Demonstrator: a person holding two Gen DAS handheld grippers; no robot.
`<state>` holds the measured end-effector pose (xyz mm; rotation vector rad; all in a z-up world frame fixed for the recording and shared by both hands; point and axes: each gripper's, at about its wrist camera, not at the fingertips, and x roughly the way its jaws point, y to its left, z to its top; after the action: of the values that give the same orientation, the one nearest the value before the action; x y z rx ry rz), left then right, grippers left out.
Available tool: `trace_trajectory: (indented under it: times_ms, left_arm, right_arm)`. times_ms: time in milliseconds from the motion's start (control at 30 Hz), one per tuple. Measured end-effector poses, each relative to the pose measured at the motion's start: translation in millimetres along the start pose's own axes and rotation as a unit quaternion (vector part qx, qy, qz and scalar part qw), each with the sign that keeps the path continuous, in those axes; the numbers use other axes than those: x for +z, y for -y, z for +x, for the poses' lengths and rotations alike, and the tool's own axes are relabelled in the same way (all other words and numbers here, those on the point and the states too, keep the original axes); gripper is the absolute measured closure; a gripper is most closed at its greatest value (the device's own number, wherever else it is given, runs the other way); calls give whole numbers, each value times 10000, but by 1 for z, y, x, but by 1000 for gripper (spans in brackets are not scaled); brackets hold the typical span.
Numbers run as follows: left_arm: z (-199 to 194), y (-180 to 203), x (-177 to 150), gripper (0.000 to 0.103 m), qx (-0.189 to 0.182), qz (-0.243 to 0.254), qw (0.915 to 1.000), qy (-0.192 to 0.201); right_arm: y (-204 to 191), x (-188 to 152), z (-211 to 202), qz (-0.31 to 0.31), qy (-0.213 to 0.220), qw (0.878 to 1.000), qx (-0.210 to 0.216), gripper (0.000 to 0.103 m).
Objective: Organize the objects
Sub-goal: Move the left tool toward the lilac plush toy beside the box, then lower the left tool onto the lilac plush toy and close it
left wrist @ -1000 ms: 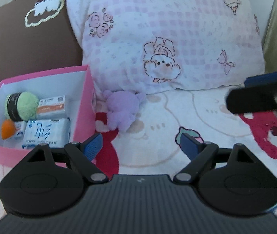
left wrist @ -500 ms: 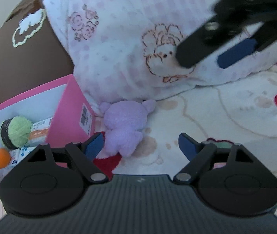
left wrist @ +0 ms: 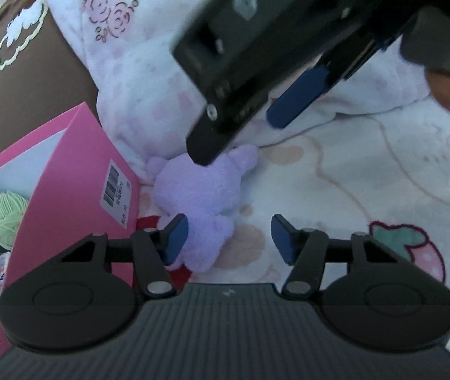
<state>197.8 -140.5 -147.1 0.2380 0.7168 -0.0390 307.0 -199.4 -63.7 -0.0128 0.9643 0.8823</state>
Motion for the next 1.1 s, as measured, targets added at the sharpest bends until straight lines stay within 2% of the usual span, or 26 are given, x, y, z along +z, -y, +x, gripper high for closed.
trace_trajectory:
  times_ms: [67, 167, 400, 567, 700, 800, 900, 1100]
  left_arm:
    - [-1, -3, -3, 50, -43, -28, 10000, 38]
    - [-4, -7, -5, 52, -92, -115, 9999, 25]
    - [-5, -21, -9, 53, -81, -409, 9991, -39]
    - [2, -28, -9, 52, -51, -621, 9980, -138]
    - [8, -29, -10, 52, -45, -668, 9976, -149]
    - [9, -32, -11, 53, -106, -753, 9971, -101]
    - [12, -43, -12, 62, -255, -1078, 9938, -31]
    - [13, -46, -11, 64, -258, -1192, 9925, -41]
  right_arm:
    - [1, 2, 10, -88, -120, 9999, -10, 41]
    - [-1, 4, 22, -317, -231, 9992, -66, 45]
    - [-7, 14, 46, -867, -478, 9949, -211, 46]
    - [-1, 18, 61, -932, -625, 9933, -262, 44]
    - [3, 16, 65, -847, -573, 9945, -236, 42]
    - [5, 10, 62, -782, -487, 9957, -133, 48]
    - [6, 5, 60, -734, -458, 9961, -166, 50]
    - [7, -3, 59, -581, -286, 9975, -283, 50]
